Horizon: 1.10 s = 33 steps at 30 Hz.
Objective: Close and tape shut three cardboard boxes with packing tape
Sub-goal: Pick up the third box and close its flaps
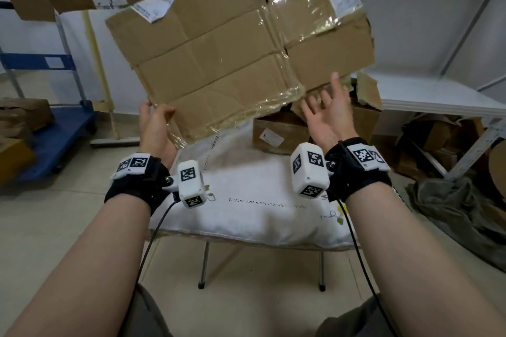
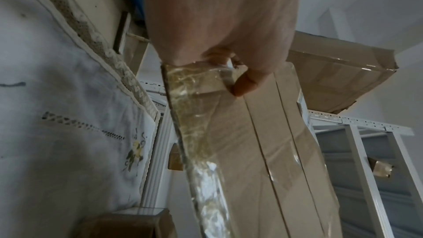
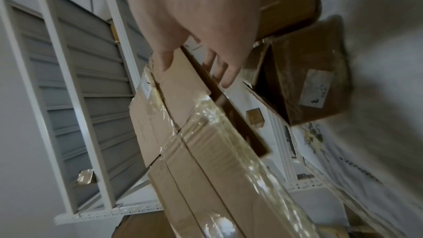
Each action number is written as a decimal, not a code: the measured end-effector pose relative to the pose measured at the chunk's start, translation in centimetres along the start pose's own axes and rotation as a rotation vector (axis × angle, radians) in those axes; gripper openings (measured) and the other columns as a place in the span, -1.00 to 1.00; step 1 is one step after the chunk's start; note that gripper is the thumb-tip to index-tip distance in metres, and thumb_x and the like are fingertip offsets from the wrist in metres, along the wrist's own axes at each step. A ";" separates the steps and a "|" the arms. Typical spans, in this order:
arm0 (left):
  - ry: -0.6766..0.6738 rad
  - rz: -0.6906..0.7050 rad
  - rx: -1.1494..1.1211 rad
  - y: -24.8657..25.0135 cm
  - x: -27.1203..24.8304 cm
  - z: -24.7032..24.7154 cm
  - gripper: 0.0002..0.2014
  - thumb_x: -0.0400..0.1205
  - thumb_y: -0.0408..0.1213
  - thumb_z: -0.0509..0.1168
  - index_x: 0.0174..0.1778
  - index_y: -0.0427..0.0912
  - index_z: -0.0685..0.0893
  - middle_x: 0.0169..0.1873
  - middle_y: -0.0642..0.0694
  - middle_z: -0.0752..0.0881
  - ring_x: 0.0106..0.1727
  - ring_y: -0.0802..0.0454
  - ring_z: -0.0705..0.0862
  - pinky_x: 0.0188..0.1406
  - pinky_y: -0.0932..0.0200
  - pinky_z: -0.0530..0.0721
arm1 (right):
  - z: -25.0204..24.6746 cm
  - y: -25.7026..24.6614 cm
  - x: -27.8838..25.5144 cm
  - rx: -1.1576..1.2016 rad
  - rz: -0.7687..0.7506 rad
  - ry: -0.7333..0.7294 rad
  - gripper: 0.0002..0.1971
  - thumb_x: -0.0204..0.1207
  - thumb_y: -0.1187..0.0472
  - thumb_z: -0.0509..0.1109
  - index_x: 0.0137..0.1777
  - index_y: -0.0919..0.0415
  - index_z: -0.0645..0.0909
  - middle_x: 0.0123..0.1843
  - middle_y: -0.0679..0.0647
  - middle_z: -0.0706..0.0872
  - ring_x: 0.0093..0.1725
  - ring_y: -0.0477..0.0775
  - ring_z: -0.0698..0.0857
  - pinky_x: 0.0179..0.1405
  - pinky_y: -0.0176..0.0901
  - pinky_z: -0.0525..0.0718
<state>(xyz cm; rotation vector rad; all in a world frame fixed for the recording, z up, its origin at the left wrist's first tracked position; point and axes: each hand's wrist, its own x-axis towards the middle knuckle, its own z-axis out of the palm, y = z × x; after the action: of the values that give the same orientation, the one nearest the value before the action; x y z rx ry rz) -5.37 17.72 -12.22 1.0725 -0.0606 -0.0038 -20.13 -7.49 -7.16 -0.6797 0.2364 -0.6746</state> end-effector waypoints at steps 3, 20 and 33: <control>-0.028 0.008 0.021 0.1 0.0 -0.7 -0.70 0.60 -0.50 0.22 0.18 -0.10 0.58 -0.05 -0.06 0.64 0.00 0.01 0.61 0.24 -0.09 0.68 | -0.8 -1.0 -0.2 -0.006 -0.122 0.104 -0.15 0.65 0.11 0.47 0.77 -0.17 0.01 0.71 0.19 0.35 0.64 0.31 0.41 0.58 0.41 0.45; -0.119 0.164 0.123 2.3 -1.2 -2.8 -0.69 0.57 -0.10 0.49 0.21 0.12 0.64 0.14 0.07 0.79 0.13 0.06 0.76 -0.02 0.06 0.79 | -4.8 -3.3 0.2 -0.327 -0.256 0.316 -0.46 0.52 0.12 0.59 0.45 0.08 0.48 0.31 0.12 0.74 0.27 0.13 0.75 0.34 0.20 0.74; -0.065 0.185 0.137 2.9 -1.3 -3.2 -0.50 0.52 -0.12 0.54 0.36 -0.01 0.57 0.18 0.05 0.76 0.18 0.09 0.75 0.06 0.07 0.76 | -4.0 -2.9 -0.7 -0.688 -0.319 0.254 -0.50 0.47 -0.32 0.49 0.25 -0.12 0.42 0.18 -0.20 0.58 0.21 -0.17 0.56 0.27 -0.08 0.46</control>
<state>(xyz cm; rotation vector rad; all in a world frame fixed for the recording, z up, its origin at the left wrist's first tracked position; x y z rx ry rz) -6.57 21.99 -11.23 1.2000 -0.2210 0.1337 -23.73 -10.73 -8.30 -1.3086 0.6191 -0.9979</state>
